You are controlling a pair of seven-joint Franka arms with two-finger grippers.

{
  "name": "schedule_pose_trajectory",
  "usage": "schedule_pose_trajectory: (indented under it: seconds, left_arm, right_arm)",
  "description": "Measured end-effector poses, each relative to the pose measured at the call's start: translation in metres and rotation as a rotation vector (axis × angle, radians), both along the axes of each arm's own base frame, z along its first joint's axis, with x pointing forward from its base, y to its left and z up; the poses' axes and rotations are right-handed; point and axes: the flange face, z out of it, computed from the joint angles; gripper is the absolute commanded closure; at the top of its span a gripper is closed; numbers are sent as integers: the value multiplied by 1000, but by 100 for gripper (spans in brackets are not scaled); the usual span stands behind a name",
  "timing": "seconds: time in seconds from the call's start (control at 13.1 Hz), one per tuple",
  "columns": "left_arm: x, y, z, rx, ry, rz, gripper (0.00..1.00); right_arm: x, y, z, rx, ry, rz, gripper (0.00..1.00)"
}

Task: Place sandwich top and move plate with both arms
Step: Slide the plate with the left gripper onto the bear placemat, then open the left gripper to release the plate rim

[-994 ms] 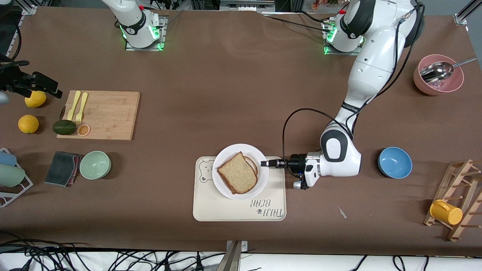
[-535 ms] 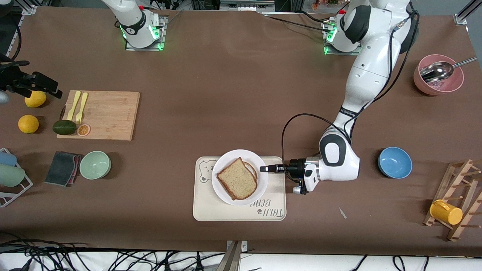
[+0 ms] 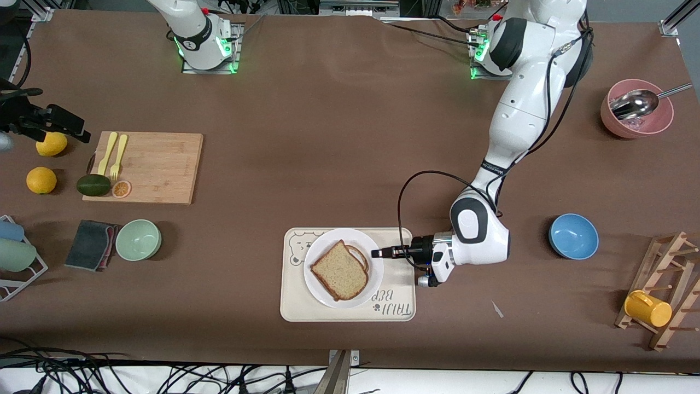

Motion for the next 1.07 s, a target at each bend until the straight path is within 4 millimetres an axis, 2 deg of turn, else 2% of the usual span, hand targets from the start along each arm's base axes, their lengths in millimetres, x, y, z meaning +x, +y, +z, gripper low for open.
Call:
schedule_pose_trajectory:
  seconds: [0.15,0.31,0.38,0.54,0.69,0.76,0.92,1.07]
  left_arm:
    - [2,1,1,-1,-4,2,100]
    - [4,3,2,-2,-7,7,59]
    - [5,4,4,-3,-9,9,53]
    - [8,6,7,-5,-13,14,49]
    - [10,7,10,-7,-18,18,22]
    - [11,8,11,-8,-20,19,13]
    - [15,8,20,-12,-34,21,1]
    - [22,13,39,-17,-46,35,0]
  right_arm:
    - [0,0,0,0,0,0,0]
    - [0,0,0,0,0,0,0]
    - [0,0,0,0,0,0,0]
    - [0,0,0,0,0,0,0]
    - [0,0,0,0,0,0,0]
    - [0,0,0,0,0,0,0]
    - [0,0,0,0,0,0,0]
    - [0,0,0,0,0,0,0]
